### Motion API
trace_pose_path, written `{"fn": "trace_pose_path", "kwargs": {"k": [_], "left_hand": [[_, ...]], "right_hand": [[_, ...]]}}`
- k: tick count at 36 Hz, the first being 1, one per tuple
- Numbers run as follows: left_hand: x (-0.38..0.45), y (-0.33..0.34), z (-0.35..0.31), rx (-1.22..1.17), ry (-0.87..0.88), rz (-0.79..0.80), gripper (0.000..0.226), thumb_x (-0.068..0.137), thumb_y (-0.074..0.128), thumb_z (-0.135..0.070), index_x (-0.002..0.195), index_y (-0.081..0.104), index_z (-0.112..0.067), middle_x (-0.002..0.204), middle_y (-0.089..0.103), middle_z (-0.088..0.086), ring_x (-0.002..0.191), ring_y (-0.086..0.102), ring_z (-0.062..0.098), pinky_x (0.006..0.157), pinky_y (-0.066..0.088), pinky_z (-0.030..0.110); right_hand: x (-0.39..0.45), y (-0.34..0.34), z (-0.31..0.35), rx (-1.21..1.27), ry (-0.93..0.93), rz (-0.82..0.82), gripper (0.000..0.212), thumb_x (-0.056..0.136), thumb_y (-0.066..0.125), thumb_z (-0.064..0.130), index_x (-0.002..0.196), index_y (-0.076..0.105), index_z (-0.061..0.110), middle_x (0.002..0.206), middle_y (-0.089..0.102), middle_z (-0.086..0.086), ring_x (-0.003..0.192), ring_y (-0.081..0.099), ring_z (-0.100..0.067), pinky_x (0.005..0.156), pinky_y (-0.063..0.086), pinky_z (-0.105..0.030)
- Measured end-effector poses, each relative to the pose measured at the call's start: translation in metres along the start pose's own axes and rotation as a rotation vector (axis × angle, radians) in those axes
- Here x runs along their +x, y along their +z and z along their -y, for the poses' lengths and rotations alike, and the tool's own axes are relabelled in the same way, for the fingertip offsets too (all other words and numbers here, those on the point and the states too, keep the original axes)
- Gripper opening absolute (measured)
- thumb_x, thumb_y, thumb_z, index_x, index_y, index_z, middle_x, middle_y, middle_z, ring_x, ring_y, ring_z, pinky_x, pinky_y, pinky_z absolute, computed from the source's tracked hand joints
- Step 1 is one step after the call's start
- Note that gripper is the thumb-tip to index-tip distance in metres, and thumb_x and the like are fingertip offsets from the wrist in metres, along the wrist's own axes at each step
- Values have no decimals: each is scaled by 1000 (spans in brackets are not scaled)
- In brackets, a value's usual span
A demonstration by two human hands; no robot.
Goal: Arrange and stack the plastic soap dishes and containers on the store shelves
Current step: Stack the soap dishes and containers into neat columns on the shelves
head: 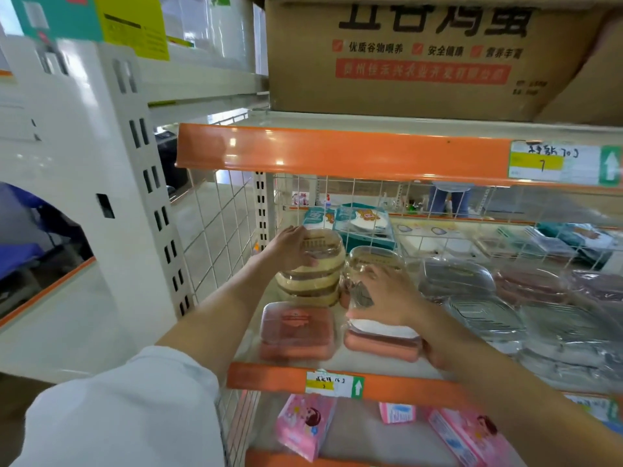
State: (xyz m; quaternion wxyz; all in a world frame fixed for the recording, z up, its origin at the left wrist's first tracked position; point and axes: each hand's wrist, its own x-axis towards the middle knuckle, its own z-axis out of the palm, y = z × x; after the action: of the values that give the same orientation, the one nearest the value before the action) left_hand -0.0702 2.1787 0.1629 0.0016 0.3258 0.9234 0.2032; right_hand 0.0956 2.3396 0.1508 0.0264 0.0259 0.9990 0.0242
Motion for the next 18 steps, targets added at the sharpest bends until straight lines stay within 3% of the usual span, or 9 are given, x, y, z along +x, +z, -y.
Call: {"fn": "trace_pose_path", "kwargs": {"k": [5, 10, 12, 15, 18], "left_hand": [[-6, 1, -2, -22, 13, -37, 60, 79, 75, -33, 127, 48, -7, 124, 51, 11, 116, 47, 24, 88, 34, 27], [-10, 1, -3, -71, 8, -59, 62, 79, 75, -32, 131, 49, -11, 124, 51, 8, 116, 46, 23, 80, 29, 21], [-8, 2, -1, -95, -11, -59, 65, 78, 76, -31, 133, 48, -12, 127, 50, 8, 117, 46, 23, 84, 32, 23], [-15, 9, 4, -198, -80, -104, 90, 72, 81, -31, 144, 32, -11, 142, 39, 9, 127, 41, 26, 103, 36, 34], [-24, 20, 11, -332, -192, -122, 121, 55, 88, -47, 149, 18, -15, 147, 34, 9, 132, 39, 31, 106, 38, 48]], "right_hand": [[-8, 16, -14, 27, 57, 113, 90, 85, 47, 67, 153, 2, 27, 159, 6, -8, 145, 7, -29, 115, 16, -53], [9, -3, -9, 182, 72, 85, 98, 78, 46, 75, 153, 12, 22, 159, 9, -7, 145, 13, -28, 115, 18, -49], [20, -12, -6, 288, 72, 30, 98, 78, 52, 72, 151, 17, 17, 157, 14, -5, 143, 18, -25, 115, 24, -45], [35, -24, -1, 401, 57, -31, 99, 80, 60, 61, 153, 11, 13, 159, 8, -5, 146, 9, -23, 116, 17, -42], [49, -31, 3, 470, 34, -65, 104, 80, 65, 54, 153, 6, 10, 160, 3, -7, 147, 6, -23, 117, 15, -41]]}}
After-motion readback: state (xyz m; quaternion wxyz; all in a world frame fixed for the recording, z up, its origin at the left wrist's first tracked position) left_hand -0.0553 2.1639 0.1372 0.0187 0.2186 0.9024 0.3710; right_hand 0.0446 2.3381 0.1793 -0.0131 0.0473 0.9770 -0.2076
